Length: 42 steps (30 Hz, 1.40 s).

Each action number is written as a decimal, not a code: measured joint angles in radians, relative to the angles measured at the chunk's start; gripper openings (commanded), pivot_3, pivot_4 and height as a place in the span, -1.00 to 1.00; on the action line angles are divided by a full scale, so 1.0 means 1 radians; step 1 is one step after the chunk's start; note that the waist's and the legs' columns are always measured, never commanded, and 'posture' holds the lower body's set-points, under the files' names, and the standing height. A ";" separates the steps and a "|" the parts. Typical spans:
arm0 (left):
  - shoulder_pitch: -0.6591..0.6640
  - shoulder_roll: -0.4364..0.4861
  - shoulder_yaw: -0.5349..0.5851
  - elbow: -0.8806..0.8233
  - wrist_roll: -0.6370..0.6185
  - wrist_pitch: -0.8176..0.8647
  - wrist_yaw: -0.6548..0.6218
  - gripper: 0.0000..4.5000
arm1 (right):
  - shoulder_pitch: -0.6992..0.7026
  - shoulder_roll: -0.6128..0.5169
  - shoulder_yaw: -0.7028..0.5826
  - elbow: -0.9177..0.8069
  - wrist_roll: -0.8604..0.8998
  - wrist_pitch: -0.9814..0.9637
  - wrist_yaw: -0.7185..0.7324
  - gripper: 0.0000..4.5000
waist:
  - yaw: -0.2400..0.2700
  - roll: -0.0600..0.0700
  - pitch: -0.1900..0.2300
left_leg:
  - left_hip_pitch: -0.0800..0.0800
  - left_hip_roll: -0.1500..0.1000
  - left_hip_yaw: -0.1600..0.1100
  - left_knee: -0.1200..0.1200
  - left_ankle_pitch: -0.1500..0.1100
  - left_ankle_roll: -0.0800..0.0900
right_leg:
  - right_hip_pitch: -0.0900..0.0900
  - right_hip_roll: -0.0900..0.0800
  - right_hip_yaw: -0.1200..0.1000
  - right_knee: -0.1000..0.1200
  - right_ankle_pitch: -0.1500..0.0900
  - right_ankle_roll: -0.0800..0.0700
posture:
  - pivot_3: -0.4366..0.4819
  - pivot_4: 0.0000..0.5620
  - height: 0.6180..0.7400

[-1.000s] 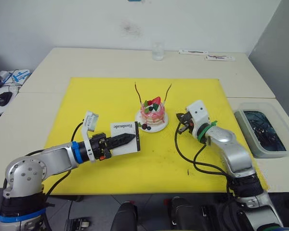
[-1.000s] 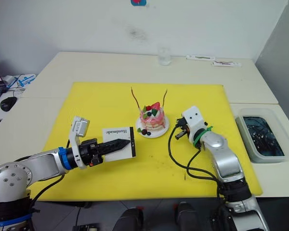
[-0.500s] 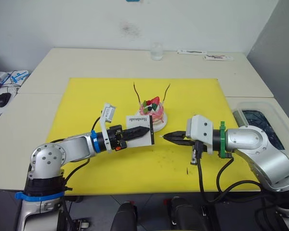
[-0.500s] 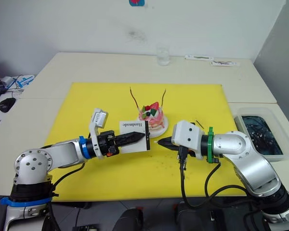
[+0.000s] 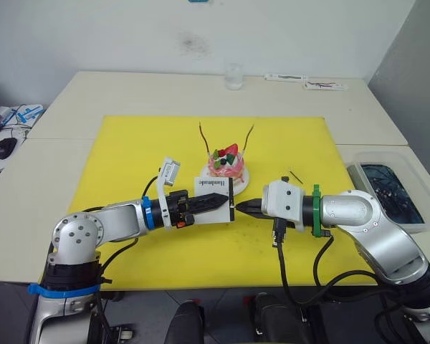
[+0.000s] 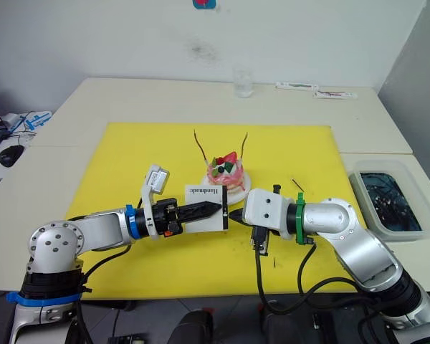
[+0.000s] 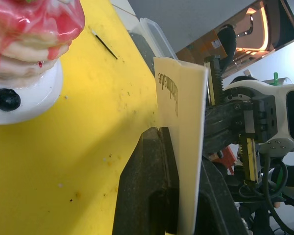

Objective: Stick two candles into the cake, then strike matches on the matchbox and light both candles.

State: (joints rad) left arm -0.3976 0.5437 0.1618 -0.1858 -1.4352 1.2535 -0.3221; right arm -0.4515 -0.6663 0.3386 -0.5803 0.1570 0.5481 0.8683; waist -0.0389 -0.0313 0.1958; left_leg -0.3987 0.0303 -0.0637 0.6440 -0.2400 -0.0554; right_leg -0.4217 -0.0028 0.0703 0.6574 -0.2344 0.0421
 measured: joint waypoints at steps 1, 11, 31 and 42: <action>0.000 0.000 0.000 0.000 -0.001 0.000 0.000 -1.00 | 0.000 0.000 0.000 0.002 -0.002 -0.004 0.000 -0.99 | 0.000 0.000 0.000 | 0.000 0.000 0.000 0.000 0.000 0.000 | 0.000 0.000 0.000 0.000 0.000 0.000 | -0.05 -0.47 1.00; 0.022 0.000 0.000 -0.001 -0.003 -0.001 0.003 -1.00 | 0.002 0.004 0.021 0.027 -0.024 -0.039 0.010 -0.99 | 0.000 0.000 0.000 | 0.000 0.000 0.000 0.000 0.000 0.000 | 0.000 0.000 0.000 0.000 0.000 0.000 | -0.05 -0.47 1.00; -0.249 0.153 0.165 0.040 -0.407 -0.173 0.266 -1.00 | 0.043 -0.010 0.073 0.046 -0.054 -0.101 0.076 -0.99 | -0.005 -0.006 0.004 | 0.002 0.000 0.000 0.000 0.000 0.000 | 0.000 0.000 0.000 0.001 0.002 0.003 | -0.05 -0.47 1.00; 0.072 0.378 0.192 -0.065 -0.259 -0.080 0.058 -1.00 | -0.072 0.028 -0.046 0.044 0.029 -0.009 0.059 -0.99 | 0.006 -0.006 0.004 | 0.000 0.000 -0.001 -0.002 0.000 -0.001 | 0.000 0.000 -0.001 0.000 -0.002 -0.003 | -0.05 -0.47 1.00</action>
State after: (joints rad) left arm -0.3253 0.9213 0.3543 -0.2507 -1.6942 1.1736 -0.2641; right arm -0.5233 -0.6385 0.2921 -0.5365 0.1860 0.5386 0.9270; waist -0.0328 -0.0373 0.2001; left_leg -0.3988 0.0307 -0.0642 0.6424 -0.2404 -0.0564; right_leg -0.4222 -0.0032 0.0691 0.6577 -0.2365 0.0396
